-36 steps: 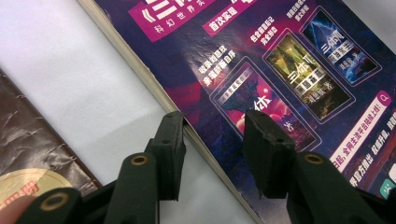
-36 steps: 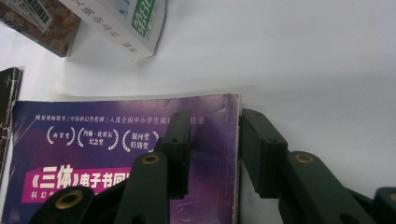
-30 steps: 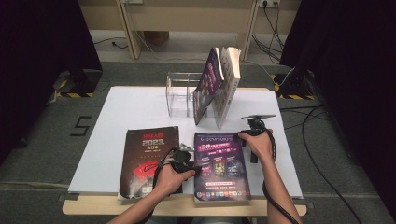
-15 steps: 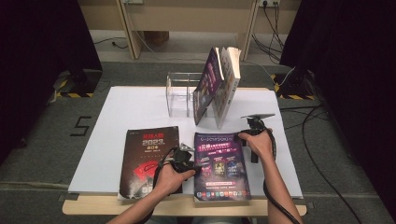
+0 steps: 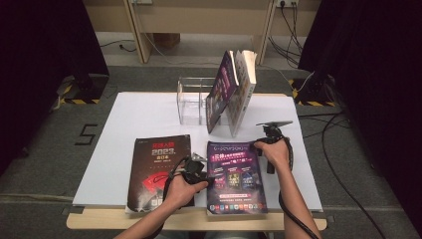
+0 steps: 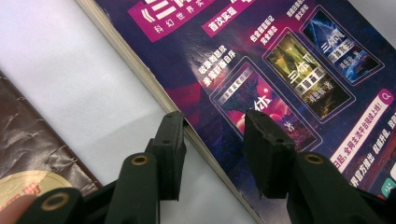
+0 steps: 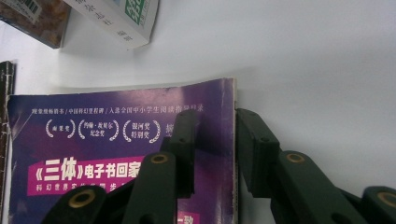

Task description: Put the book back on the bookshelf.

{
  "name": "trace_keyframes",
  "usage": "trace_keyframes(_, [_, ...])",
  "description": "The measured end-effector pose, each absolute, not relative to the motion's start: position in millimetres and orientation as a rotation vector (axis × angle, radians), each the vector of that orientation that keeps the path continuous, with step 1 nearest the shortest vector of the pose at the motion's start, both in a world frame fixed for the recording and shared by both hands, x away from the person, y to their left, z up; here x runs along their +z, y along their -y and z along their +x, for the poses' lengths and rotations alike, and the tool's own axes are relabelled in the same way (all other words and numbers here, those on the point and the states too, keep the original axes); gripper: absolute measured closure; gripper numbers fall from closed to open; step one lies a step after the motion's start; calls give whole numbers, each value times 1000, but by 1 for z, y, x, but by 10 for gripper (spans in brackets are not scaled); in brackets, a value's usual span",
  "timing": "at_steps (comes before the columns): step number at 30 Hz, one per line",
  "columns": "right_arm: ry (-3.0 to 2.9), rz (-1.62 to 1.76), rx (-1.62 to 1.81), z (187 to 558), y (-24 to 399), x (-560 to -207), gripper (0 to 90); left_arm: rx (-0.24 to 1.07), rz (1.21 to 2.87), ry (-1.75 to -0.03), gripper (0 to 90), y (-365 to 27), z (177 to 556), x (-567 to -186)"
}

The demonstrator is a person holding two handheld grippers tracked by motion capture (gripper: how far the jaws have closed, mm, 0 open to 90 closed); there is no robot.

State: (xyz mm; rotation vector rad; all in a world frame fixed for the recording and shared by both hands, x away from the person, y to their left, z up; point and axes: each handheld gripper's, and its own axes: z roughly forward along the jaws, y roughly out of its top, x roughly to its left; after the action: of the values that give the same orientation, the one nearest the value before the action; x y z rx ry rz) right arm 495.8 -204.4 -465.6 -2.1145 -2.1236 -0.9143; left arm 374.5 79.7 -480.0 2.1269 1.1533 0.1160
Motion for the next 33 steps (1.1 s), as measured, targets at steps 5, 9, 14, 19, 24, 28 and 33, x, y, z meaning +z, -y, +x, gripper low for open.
trace_keyframes(5, [2130,-2099,-938,495,206,-463,735,112,2128,-1155,587,-80,375,-480])
trace_keyframes(9, [2108,-2097,-957,494,208,-464,729,112,2126,-1155,587,-80,375,-480])
trace_keyframes(14, [2093,-2098,-963,494,209,-466,721,114,2126,-1155,587,-80,375,-480])
trace_keyframes(19, [2096,-2103,-943,495,208,-465,720,115,2126,-1155,587,-80,374,-480])
trace_keyframes(24, [2112,-2101,-949,493,207,-463,724,122,2132,-1150,588,-79,374,-479])
trace_keyframes(28, [2103,-2095,-960,493,208,-463,724,126,2134,-1149,589,-79,374,-479])
trace_keyframes(33, [2096,-2089,-986,492,209,-463,718,126,2135,-1148,589,-79,374,-479])
